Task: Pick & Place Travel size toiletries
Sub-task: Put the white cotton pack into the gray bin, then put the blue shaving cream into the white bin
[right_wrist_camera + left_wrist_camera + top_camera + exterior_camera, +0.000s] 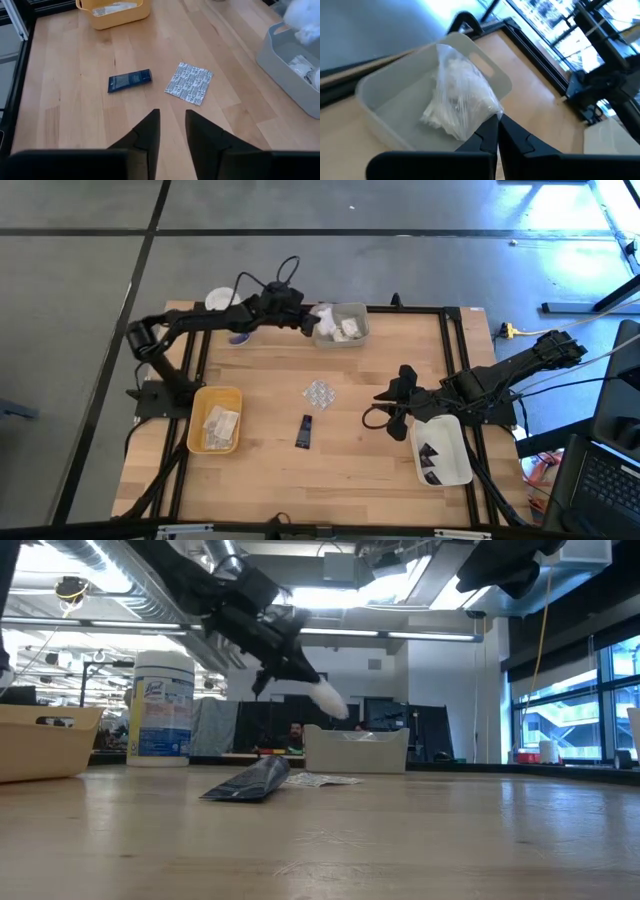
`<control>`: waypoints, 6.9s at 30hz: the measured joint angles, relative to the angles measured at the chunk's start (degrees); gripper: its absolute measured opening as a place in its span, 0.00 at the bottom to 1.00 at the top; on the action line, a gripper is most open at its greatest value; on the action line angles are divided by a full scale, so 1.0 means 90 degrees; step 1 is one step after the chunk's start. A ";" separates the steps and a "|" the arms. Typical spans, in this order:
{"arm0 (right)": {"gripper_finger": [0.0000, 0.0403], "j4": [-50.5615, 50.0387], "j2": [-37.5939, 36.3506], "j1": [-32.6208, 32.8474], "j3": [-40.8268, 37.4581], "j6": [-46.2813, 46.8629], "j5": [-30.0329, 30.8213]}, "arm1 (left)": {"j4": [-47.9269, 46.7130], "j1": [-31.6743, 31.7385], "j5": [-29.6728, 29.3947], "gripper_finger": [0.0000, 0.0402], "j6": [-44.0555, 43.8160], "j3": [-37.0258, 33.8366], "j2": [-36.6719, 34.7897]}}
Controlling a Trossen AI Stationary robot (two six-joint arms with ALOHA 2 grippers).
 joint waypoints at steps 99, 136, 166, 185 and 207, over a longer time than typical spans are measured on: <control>0.15 -0.0022 -0.0002 0.0000 0.0000 -0.0048 -0.0007 | -0.1769 -0.4388 -0.3424 0.19 0.1777 -0.1887 -0.3768; 0.16 0.0554 0.0205 0.0000 0.0000 -0.0055 0.0003 | -0.0916 -0.6006 -0.4391 0.19 0.2127 -0.2784 -0.4314; 0.18 0.1268 0.1698 0.0839 0.0000 -0.0525 -0.0457 | -0.0882 -0.5961 -0.4146 0.19 0.1959 -0.2784 -0.4071; 0.09 0.1265 0.1698 0.0860 0.0000 -0.0356 -0.0433 | 0.0571 -0.5689 -0.3663 0.23 0.1771 -0.2788 -0.1771; 0.12 0.1263 0.1698 0.0860 0.0000 -0.0359 -0.0435 | 0.1220 -0.5657 -0.3740 0.50 0.0405 -0.2786 -0.1650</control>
